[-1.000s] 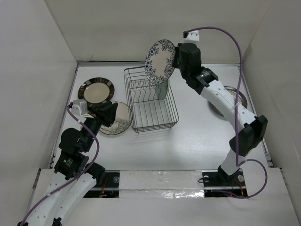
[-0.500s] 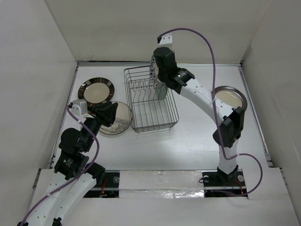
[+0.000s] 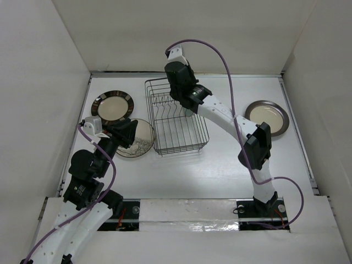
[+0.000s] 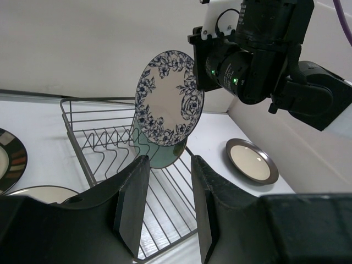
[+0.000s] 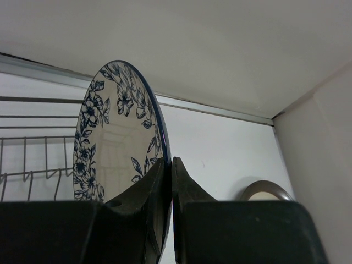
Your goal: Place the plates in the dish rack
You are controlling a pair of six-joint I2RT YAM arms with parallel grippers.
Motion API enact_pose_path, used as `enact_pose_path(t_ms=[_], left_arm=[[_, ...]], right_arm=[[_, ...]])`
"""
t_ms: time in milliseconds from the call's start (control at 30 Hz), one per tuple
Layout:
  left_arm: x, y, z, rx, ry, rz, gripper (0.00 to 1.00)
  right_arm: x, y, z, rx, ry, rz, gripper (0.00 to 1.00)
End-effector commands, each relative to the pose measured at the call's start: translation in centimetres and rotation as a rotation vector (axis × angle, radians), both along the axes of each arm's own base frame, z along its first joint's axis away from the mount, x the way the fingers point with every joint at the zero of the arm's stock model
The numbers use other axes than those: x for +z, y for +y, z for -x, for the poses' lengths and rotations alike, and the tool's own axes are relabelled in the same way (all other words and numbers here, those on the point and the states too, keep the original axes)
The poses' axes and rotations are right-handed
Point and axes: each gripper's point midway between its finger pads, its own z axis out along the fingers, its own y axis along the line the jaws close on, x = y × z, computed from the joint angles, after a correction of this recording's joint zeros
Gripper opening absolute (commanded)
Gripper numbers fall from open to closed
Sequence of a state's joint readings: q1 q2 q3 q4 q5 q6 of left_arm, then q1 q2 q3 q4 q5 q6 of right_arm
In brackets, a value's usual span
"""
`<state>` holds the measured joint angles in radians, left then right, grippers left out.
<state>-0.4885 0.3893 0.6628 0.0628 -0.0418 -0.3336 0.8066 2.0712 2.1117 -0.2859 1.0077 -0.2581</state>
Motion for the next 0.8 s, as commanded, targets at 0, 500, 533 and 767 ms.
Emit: enact_pose_path(t_ms=[0, 500, 533, 767], left_arm=[[2.0, 0.3, 0.3, 0.004, -0.055, 0.026, 0.33], [2.1, 0.4, 0.4, 0.011, -0.055, 0.029, 0.33], [2.1, 0.4, 0.4, 0.005, -0.059, 0.029, 0.33], [2.0, 0.5, 0.2, 0.016, -0.051, 0.028, 0.32]], right_arm=[[8.3, -2.5, 1.3, -0.096, -0.208, -0.145, 0.0], [2.6, -1.0, 0.4, -0.09, -0.13, -0.029, 0.0], [2.2, -0.9, 0.3, -0.089, -0.124, -0.024, 0.0], [-1.4, 1.3, 0.2, -0.03, -0.071, -0.028, 0.0]])
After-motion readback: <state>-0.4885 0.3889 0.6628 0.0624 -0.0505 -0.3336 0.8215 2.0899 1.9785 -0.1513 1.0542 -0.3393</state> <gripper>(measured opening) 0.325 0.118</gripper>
